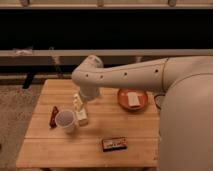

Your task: Place the ceramic cup in the ceramic bowl

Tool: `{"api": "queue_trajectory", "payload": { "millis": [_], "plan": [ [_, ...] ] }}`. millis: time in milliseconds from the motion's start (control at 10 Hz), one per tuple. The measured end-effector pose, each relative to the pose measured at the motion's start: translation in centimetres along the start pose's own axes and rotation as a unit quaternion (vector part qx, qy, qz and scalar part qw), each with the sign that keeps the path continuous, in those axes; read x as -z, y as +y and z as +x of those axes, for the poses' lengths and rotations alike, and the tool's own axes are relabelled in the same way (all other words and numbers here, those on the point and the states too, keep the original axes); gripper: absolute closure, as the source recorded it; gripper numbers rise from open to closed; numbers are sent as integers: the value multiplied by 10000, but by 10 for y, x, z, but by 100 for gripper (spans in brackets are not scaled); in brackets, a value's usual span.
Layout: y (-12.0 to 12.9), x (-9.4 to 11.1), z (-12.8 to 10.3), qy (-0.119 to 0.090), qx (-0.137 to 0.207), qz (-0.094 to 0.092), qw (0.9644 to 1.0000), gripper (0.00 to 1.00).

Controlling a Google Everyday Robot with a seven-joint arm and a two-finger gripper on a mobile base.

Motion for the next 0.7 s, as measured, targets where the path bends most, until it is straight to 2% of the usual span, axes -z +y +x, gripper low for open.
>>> {"api": "queue_trajectory", "payload": {
  "millis": [100,400,700],
  "plan": [
    [16,0,-2,36,215,22,9998,20],
    [43,-6,0,145,588,47,9982,20],
    [53,-19,-6,240,716,-101,9971,20]
  ]
}}
